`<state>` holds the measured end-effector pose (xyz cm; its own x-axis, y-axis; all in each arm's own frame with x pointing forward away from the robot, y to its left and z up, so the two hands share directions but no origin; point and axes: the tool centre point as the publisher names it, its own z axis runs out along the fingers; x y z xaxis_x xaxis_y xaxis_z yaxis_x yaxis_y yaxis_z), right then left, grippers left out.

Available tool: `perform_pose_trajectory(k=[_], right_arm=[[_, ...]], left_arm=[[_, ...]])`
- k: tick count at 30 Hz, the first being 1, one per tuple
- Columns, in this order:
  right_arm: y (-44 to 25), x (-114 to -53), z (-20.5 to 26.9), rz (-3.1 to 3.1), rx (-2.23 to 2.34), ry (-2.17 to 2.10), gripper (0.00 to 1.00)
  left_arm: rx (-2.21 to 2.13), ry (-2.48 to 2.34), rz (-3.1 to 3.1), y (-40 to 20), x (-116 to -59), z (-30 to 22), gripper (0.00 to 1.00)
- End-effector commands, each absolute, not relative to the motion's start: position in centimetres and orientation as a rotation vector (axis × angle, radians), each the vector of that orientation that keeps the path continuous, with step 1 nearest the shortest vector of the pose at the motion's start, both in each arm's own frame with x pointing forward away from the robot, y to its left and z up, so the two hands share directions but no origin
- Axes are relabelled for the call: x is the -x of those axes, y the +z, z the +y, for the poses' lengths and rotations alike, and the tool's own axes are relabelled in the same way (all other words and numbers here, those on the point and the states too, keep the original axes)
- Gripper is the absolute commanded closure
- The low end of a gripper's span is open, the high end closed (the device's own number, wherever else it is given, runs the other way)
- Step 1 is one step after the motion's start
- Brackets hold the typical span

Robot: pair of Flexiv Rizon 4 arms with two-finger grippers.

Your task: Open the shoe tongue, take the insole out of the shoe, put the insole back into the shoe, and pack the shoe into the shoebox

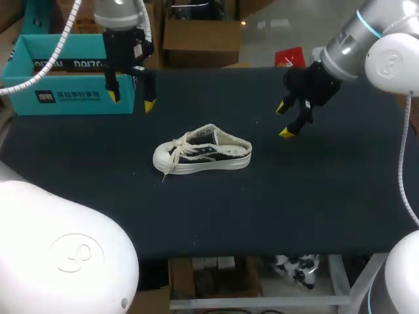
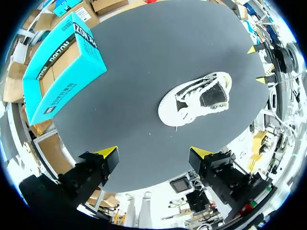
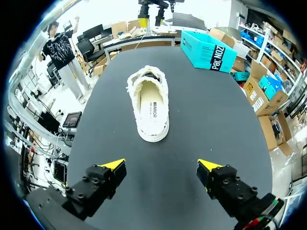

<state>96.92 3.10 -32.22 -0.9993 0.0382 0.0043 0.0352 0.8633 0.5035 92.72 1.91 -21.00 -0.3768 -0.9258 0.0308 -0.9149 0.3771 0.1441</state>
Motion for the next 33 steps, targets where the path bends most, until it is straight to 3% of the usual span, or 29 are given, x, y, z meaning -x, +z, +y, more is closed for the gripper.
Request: perform_pose_trajectory(k=[1, 17, 33], right_arm=[[-35.3, -97.8, 4.5, 3.022, -0.026, 0.895, 0.00], [-39.8, -94.9, 9.5, 3.024, 0.009, 1.096, 0.00], [-42.1, -94.3, 13.6, 2.951, 0.004, 1.258, 0.00]], left_arm=[[-1.843, -0.182, -2.453, -21.5, -91.6, -1.6, 0.00], [-1.965, -0.124, -2.373, -24.3, -91.5, -7.1, 0.00], [-1.979, -0.092, -2.358, -26.2, -91.4, -8.2, 0.00]])
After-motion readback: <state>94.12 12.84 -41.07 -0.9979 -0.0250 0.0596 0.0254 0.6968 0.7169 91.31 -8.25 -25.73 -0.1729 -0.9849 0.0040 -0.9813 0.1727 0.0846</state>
